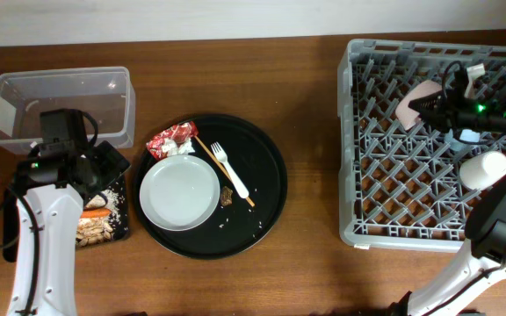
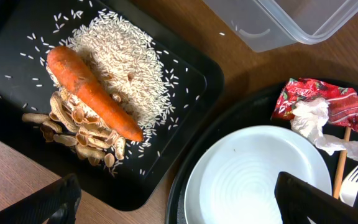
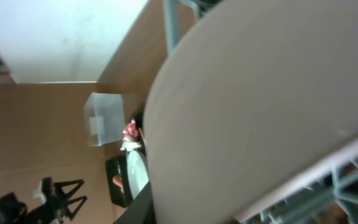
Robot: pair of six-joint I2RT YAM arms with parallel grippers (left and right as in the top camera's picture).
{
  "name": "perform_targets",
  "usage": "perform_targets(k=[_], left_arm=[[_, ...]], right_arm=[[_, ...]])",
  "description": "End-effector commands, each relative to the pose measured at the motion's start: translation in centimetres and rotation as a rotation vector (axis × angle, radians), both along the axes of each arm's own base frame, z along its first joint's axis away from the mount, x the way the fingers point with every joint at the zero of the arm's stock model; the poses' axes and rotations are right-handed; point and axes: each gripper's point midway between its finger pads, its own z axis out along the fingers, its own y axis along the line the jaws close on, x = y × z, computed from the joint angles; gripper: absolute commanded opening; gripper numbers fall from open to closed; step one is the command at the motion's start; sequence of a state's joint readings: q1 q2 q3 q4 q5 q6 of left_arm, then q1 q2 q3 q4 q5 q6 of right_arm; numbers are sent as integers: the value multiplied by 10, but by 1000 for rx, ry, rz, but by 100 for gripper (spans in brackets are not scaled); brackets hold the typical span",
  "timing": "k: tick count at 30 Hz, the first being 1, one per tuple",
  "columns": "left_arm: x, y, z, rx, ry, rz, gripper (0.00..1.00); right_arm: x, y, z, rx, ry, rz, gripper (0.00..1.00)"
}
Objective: Sort waste into correct bins and load items into the dishwasher rack
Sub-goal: 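Carry the pink bowl to the rack and set it upright, then move the right gripper down to the white fork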
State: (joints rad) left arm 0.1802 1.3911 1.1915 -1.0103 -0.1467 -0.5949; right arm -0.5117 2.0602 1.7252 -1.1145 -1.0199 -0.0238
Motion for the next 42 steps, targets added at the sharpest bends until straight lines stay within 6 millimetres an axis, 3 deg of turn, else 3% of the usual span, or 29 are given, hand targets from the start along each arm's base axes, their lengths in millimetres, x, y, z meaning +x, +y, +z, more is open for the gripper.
perform_targets(k=[1, 5, 9, 12, 17, 21, 26, 30, 32, 33, 37, 42], left_arm=[[3, 2, 11, 8, -33, 0, 99], [3, 2, 11, 8, -33, 0, 99], [3, 2, 11, 8, -33, 0, 99], [3, 2, 11, 8, -33, 0, 99], [3, 2, 11, 8, -33, 0, 99], [3, 2, 11, 8, -33, -1, 99], [3, 2, 11, 8, -33, 0, 99], [3, 2, 11, 8, -33, -1, 99], [3, 2, 11, 8, -33, 0, 99], [3, 2, 11, 8, -33, 0, 99], [3, 2, 11, 8, -33, 0, 99], [3, 2, 11, 8, -33, -1, 99]], right_arm=[[0, -22, 7, -149, 57, -38, 25], [-12, -33, 51, -277, 78, -66, 34], [-28, -36, 90, -356, 104, -106, 69], [-44, -31, 119, -382, 104, -112, 73], [-58, -22, 144, -404, 64, -112, 73], [-70, 3, 165, -441, -5, -50, 74], [-76, 64, 184, -471, -104, 106, 75], [-77, 142, 177, -495, -149, 326, 77], [-77, 170, 166, -554, -156, 412, 82], [-75, 187, 156, -623, -159, 465, 98], [-73, 233, 124, -785, -166, 600, 99], [-77, 323, 68, -799, -172, 802, 99]])
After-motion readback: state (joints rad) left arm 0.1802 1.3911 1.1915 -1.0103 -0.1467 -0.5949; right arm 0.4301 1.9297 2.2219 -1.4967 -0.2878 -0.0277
